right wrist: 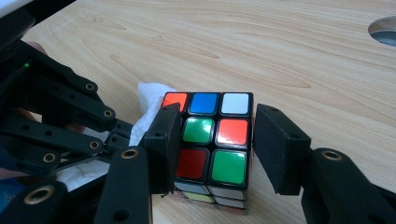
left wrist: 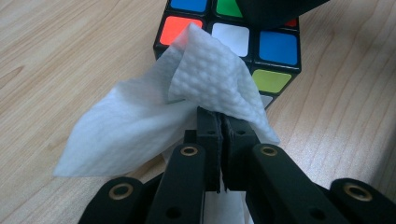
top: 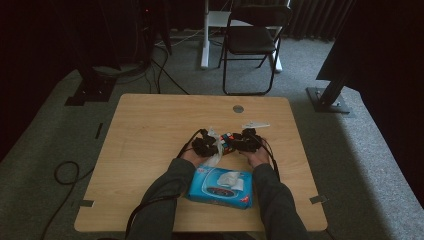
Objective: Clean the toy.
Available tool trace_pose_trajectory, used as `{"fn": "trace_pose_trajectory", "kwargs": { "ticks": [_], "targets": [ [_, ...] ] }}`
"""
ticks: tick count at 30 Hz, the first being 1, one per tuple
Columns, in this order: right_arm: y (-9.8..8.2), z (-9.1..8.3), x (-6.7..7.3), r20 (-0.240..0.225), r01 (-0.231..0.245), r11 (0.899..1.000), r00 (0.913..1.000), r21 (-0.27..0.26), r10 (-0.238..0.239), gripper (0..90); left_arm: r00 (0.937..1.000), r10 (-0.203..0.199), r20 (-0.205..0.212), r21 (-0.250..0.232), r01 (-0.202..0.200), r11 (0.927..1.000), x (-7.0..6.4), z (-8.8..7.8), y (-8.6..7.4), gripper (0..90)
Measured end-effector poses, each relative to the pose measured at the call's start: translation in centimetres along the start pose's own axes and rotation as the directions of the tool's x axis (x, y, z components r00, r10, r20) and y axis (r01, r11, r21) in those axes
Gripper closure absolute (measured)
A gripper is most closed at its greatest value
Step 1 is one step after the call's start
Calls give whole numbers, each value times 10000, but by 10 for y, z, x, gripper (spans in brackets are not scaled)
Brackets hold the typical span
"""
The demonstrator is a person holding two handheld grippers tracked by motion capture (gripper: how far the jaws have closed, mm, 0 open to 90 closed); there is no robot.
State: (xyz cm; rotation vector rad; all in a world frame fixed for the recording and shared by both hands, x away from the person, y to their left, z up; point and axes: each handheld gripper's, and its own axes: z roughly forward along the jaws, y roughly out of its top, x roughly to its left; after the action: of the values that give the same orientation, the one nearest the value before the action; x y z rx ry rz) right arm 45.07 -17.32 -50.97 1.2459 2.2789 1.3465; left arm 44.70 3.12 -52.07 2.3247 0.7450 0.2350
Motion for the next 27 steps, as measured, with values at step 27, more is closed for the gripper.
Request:
{"fn": "trace_pose_trajectory", "kwargs": {
  "ticks": [27],
  "targets": [
    [1,1,2,114,-132,9999,9998,26,131,522,9955,-656,-687,499,691,9964,11,8,3,872]
  ]
}}
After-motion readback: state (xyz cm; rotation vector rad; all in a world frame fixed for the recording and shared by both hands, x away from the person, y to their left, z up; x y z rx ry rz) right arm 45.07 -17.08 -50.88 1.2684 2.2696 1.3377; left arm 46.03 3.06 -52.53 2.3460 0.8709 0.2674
